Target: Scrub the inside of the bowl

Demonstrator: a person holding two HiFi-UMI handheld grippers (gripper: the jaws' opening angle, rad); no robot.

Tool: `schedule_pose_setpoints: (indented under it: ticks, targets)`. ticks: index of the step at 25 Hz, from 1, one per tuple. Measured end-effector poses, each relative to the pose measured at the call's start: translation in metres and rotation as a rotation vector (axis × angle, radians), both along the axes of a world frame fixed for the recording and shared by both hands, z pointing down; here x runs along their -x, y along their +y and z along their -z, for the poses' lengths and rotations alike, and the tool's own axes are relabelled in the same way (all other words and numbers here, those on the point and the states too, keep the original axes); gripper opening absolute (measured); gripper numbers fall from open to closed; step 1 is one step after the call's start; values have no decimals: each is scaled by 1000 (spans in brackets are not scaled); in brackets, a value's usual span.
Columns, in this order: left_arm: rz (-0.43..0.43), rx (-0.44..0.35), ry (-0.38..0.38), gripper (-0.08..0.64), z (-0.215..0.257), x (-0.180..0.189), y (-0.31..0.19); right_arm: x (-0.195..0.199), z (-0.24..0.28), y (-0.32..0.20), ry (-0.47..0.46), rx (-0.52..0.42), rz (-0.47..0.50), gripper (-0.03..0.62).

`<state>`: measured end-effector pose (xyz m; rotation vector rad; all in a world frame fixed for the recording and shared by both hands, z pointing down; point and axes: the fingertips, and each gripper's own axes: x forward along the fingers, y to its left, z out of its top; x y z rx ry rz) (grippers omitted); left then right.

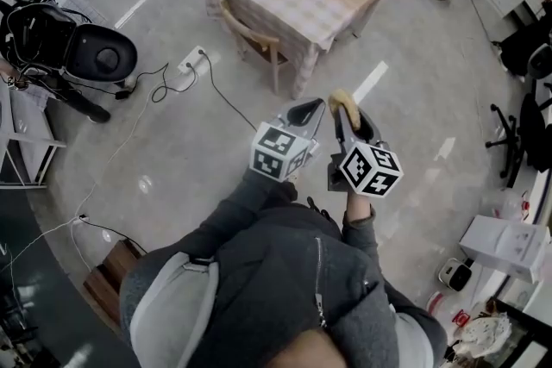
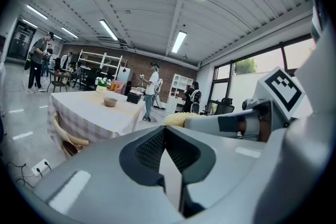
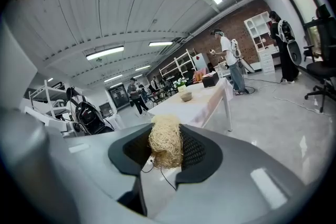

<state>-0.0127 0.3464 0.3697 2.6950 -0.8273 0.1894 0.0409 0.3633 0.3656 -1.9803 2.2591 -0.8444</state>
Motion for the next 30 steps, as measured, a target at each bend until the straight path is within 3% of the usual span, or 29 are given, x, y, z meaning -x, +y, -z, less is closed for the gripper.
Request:
schedule_pose_setpoints:
  ticks: [18, 30]
  targets:
    - [-19, -8, -11, 9, -7, -11, -50, -14, -12, -49, -18, 11, -36, 124]
    - [26, 31, -13, 9, -19, 12, -48, 1, -22, -52, -33, 35, -3, 123]
